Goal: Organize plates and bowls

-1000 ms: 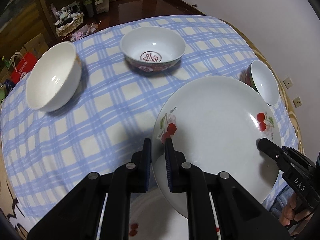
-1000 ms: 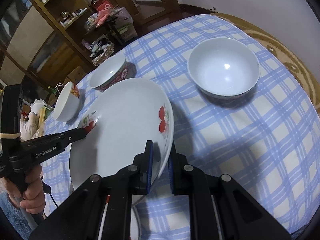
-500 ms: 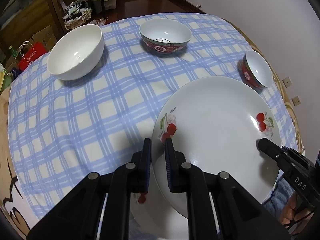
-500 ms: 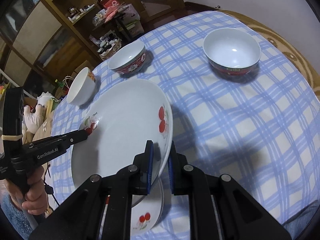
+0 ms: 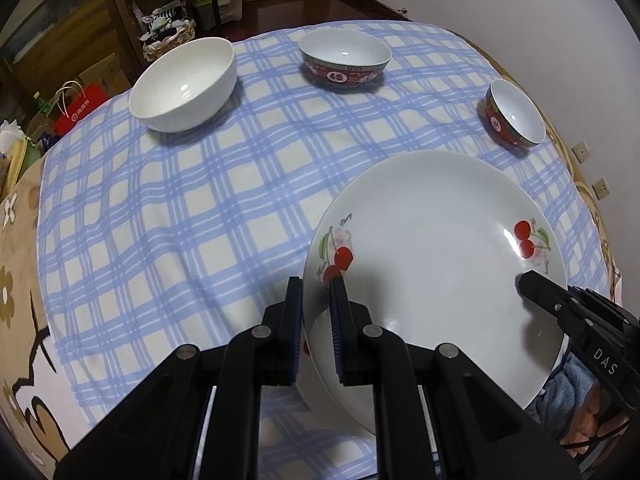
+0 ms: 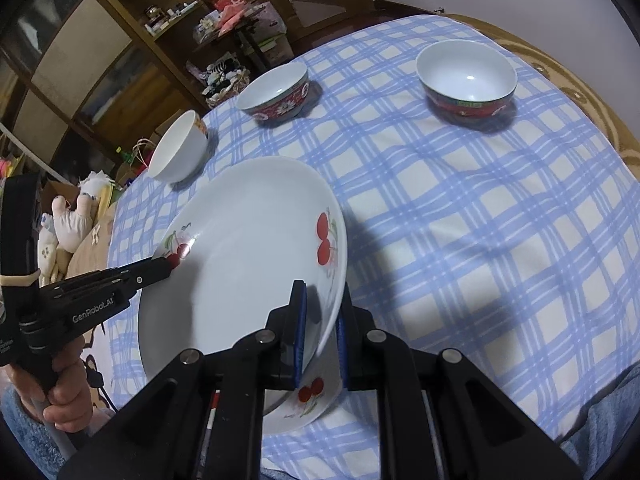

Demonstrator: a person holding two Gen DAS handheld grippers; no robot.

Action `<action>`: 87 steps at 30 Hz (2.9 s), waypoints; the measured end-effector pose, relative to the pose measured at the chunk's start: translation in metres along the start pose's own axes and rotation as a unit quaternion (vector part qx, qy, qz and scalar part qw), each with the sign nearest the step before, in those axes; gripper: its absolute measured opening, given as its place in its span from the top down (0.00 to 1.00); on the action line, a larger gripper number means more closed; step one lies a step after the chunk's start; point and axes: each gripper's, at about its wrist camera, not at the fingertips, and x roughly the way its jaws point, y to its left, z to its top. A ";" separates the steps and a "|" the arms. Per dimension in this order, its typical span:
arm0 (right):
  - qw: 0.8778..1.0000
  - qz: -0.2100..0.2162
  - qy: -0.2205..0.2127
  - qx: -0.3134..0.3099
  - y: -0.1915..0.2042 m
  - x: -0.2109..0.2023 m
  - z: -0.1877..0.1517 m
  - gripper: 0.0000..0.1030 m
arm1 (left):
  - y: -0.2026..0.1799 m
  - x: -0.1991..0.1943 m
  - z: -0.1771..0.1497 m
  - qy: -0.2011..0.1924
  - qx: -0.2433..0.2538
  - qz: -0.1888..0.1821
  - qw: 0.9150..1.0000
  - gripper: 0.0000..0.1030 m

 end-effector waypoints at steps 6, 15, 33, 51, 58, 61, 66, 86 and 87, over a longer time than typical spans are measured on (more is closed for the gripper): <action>1.000 -0.001 0.010 -0.002 0.002 0.005 -0.004 0.86 | 0.006 0.008 -0.004 0.000 -0.003 -0.003 1.000 0.87; 0.999 -0.015 0.034 -0.019 0.005 0.026 -0.007 0.86 | 0.016 0.033 -0.012 0.012 -0.029 -0.008 0.999 0.87; 0.998 -0.040 0.043 -0.014 0.008 0.036 -0.008 0.86 | 0.024 0.038 -0.015 -0.002 -0.023 -0.012 1.000 0.88; 0.998 -0.034 0.048 -0.010 0.007 0.037 -0.001 0.83 | 0.017 0.043 -0.016 0.004 -0.007 -0.008 1.000 0.86; 0.997 -0.044 0.054 -0.017 0.009 0.037 -0.003 0.83 | 0.018 0.042 -0.016 0.008 -0.006 -0.007 1.000 0.86; 0.997 -0.046 0.056 -0.019 0.009 0.037 -0.003 0.83 | 0.018 0.042 -0.016 0.007 -0.005 -0.005 1.000 0.85; 0.997 -0.044 0.054 -0.019 0.009 0.038 -0.002 0.83 | 0.021 0.040 -0.016 0.002 -0.008 -0.006 1.000 0.86; 0.996 -0.053 0.029 -0.065 0.024 0.028 0.001 0.69 | 0.023 0.034 -0.019 -0.006 -0.006 0.001 1.000 0.83; 0.996 -0.050 0.030 -0.063 0.023 0.028 0.001 0.69 | 0.023 0.034 -0.019 -0.005 -0.007 0.000 1.000 0.83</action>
